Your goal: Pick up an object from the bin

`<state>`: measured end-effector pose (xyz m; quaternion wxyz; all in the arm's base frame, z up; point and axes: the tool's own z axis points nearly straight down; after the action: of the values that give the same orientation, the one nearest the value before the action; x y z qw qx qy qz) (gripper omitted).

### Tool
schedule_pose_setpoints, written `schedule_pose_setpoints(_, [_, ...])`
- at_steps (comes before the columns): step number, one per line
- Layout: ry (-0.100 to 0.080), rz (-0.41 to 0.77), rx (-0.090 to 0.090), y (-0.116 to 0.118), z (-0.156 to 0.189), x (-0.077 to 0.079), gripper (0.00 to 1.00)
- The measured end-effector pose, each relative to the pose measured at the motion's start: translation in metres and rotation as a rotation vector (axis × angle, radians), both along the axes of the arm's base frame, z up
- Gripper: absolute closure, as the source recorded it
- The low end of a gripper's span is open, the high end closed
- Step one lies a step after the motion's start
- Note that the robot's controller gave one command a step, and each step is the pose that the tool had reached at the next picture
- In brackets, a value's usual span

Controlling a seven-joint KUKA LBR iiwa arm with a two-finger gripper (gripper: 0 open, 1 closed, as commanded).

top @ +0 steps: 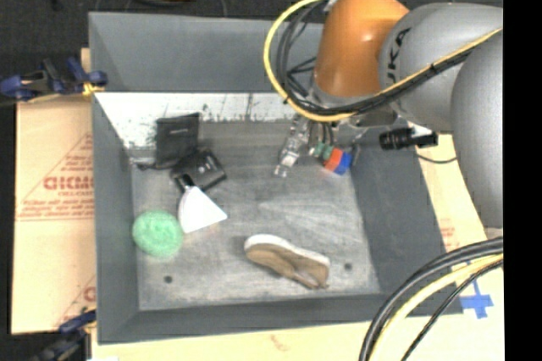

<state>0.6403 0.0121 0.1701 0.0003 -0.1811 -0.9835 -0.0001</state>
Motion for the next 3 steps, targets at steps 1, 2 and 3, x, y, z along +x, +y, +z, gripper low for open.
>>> schedule_pose_setpoints(1, [-0.004,-0.025,0.000,0.003,0.051,0.000,1.00])
schedule_pose_setpoints(2, [0.000,0.244,0.000,-0.043,-0.025,-0.047,0.00])
schedule_pose_setpoints(3, [-0.004,0.244,-0.001,-0.042,-0.023,-0.045,0.00])
